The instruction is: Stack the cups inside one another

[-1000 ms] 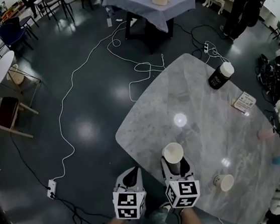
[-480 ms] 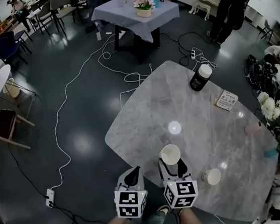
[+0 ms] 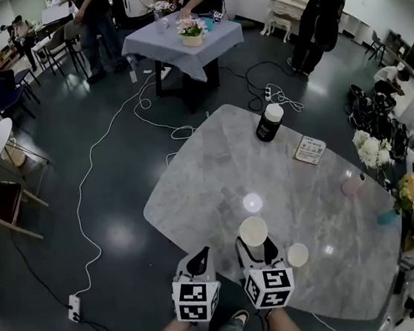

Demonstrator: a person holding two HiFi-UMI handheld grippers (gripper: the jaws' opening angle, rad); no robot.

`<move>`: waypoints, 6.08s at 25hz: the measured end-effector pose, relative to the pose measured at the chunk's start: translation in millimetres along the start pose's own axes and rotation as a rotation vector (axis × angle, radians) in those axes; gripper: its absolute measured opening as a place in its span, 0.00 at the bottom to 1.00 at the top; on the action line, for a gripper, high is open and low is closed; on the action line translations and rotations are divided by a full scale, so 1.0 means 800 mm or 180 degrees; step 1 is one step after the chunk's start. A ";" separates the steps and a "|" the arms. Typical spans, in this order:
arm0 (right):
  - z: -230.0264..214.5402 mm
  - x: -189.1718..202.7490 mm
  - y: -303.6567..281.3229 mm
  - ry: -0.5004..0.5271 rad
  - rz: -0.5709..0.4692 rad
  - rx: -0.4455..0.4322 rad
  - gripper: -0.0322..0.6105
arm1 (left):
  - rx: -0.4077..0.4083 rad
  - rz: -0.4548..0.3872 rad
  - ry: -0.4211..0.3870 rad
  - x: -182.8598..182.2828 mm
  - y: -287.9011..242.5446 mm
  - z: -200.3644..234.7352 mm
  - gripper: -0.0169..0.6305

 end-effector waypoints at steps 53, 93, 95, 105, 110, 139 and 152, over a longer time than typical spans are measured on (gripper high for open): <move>-0.176 0.064 0.145 -0.0482 0.0053 0.0667 0.42 | 0.0739 0.0370 -0.0438 0.049 -0.057 -0.217 0.02; -0.181 0.064 0.178 -0.0422 -0.0048 0.0923 0.44 | 0.0731 0.0390 -0.0421 0.059 -0.037 -0.215 0.02; -0.182 0.058 0.186 -0.0407 -0.0097 0.0943 0.44 | 0.0730 0.0354 -0.0428 0.055 -0.033 -0.217 0.02; -0.192 0.037 0.239 -0.0416 -0.0341 0.1204 0.14 | 0.0759 0.0151 -0.0476 0.029 -0.003 -0.233 0.02; -0.200 0.037 0.272 -0.0433 -0.0384 0.1275 0.09 | 0.0750 0.0066 -0.0467 0.018 0.015 -0.245 0.02; -0.194 0.046 0.307 -0.0742 -0.0435 0.1244 0.08 | 0.0903 -0.0084 -0.0563 0.008 0.026 -0.279 0.02; -0.190 0.045 0.298 -0.0706 -0.0334 0.1234 0.06 | 0.0932 -0.0067 -0.0537 0.006 0.020 -0.272 0.02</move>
Point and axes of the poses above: the fingertips, and each gripper's own axes: y backward along the fingers, z to its left, x out of its underside, the point moved 1 cm from there along y, backward along the fingers, and after that the axes turned 1 degree about -z, right-handed, at the moved point
